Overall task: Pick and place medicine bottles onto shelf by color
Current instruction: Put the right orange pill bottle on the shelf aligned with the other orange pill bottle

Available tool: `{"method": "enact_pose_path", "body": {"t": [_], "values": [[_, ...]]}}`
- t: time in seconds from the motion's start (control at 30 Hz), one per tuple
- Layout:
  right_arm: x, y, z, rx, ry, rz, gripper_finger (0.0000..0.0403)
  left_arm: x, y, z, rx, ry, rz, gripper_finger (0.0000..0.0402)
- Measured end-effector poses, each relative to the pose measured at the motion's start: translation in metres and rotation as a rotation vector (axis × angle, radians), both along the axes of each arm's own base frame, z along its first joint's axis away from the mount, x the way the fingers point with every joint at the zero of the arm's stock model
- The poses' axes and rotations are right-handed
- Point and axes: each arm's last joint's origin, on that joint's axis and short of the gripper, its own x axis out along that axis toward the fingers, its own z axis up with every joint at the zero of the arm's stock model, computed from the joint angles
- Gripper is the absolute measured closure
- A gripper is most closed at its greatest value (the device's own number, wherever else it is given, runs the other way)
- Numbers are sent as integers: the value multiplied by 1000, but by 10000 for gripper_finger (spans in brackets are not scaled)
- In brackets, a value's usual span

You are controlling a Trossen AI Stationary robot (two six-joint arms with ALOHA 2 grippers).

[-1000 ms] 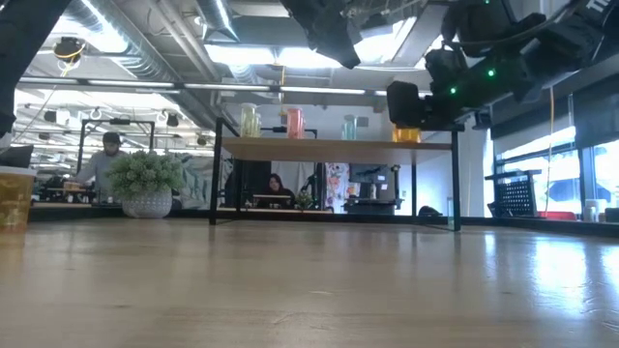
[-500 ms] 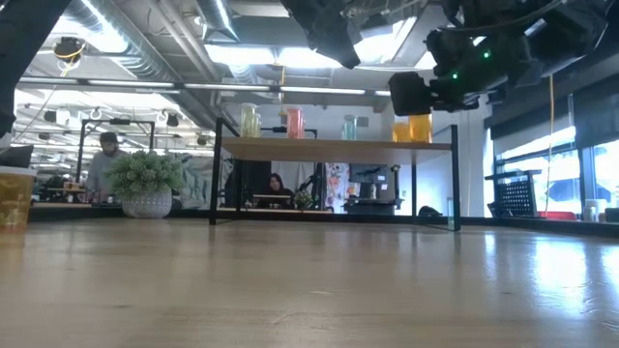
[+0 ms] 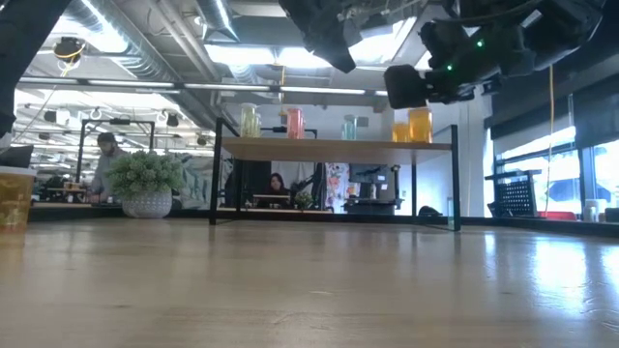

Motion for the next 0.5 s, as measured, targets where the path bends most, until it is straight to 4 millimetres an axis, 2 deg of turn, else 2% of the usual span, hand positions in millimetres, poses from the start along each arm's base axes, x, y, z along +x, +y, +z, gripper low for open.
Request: {"method": "enact_pose_path", "body": {"t": [0.27, 0.5], "values": [[2, 8, 33, -28, 23, 33, 169, -1, 1, -1, 10, 13, 21, 177], [-13, 22, 70, -44, -21, 90, 169, -3, -3, 0, 4, 29, 18, 176]]}}
